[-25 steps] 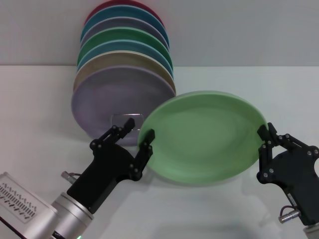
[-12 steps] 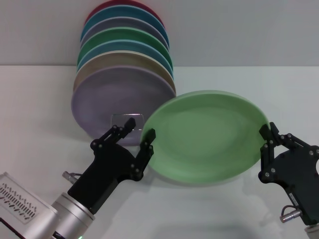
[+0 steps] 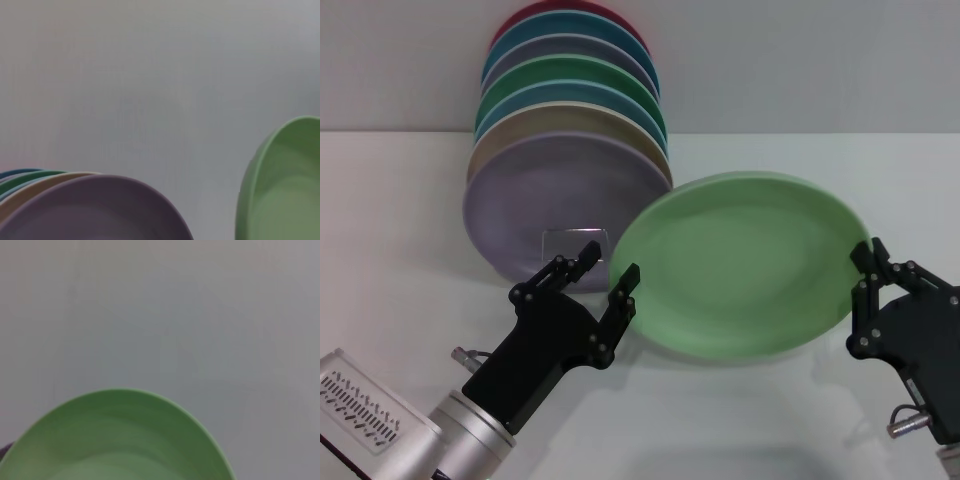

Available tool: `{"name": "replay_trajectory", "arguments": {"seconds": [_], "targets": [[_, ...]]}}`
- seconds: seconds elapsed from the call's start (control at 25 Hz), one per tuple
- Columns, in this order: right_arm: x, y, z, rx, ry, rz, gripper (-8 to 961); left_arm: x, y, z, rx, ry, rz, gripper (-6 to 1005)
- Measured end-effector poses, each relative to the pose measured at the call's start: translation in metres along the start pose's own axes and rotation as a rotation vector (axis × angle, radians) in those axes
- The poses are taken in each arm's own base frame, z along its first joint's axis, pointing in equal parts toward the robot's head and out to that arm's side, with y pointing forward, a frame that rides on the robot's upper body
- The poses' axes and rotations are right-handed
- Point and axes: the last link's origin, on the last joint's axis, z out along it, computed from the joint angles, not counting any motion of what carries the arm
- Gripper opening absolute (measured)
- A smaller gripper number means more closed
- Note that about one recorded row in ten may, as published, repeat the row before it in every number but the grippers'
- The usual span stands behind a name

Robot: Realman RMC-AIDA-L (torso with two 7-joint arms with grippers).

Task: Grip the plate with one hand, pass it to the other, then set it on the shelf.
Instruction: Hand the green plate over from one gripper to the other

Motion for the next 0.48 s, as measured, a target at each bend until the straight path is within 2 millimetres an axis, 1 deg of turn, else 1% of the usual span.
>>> {"name": "replay_trajectory", "arguments": {"seconds": [0.28,0.48], "targets": [[-0.0005,-0.0015,0.0006,0.015,-0.002,-0.011,25,-0.0001,0.0001,0.0031,-0.006,-0.002,0.008,441],[-0.0045,0.0002,0.0027,0.029,-0.019,-0.065,34,0.0011,0.0005,0.0063,-0.014,-0.001,0.022,441]]}}
